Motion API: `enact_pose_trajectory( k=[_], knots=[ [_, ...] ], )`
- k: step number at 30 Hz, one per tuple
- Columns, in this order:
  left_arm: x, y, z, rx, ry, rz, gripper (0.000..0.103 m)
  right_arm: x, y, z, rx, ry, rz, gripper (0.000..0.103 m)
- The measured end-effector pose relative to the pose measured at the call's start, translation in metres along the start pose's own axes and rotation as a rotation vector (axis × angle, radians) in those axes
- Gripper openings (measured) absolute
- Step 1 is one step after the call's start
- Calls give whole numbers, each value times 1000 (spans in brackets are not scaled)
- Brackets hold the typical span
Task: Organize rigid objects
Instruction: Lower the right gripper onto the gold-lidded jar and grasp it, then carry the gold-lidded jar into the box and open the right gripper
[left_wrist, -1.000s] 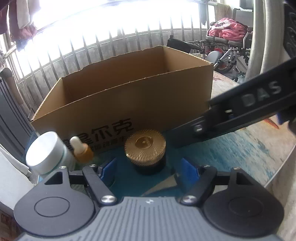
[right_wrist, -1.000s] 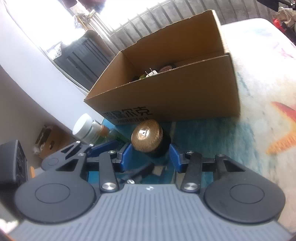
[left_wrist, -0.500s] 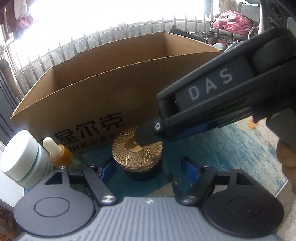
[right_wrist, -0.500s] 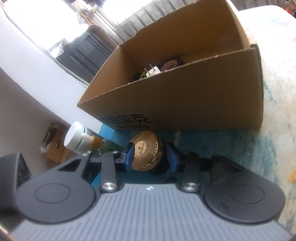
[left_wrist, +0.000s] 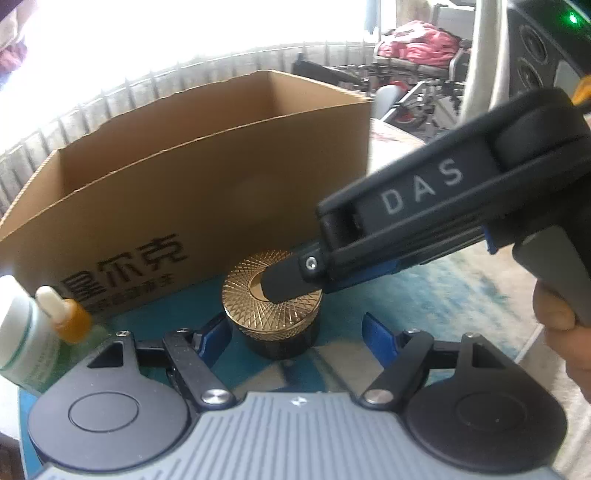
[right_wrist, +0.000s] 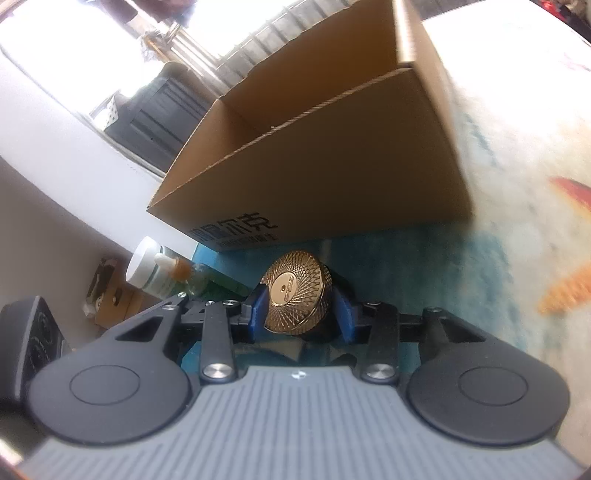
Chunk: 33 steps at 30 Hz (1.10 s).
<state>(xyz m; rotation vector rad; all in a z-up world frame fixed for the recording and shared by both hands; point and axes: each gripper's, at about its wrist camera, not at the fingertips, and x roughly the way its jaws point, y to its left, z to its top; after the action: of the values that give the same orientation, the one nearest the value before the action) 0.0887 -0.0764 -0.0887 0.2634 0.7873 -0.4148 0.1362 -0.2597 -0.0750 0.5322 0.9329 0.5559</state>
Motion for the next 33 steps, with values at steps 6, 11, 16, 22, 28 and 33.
enact_pose_trajectory(
  k=[6,11,16,22,28,33],
  knots=[
    [-7,-17,-4,29,-1,-82,78,-25,-12,-17,31,-16,-30,39],
    [-7,-20,-4,55,-14,-69,78,-34,-24,-23,81,-30,-40,39],
    [12,-18,13,94,-4,-31,77,-33,-28,-21,99,-28,-34,39],
    [21,-19,13,107,8,-17,70,-28,-24,-19,94,-21,-26,40],
    [24,-19,15,104,3,-13,64,-24,-27,-17,99,-23,-21,40],
    [23,-20,15,90,1,-6,61,-23,-23,-16,82,-26,-32,40]
  ],
)
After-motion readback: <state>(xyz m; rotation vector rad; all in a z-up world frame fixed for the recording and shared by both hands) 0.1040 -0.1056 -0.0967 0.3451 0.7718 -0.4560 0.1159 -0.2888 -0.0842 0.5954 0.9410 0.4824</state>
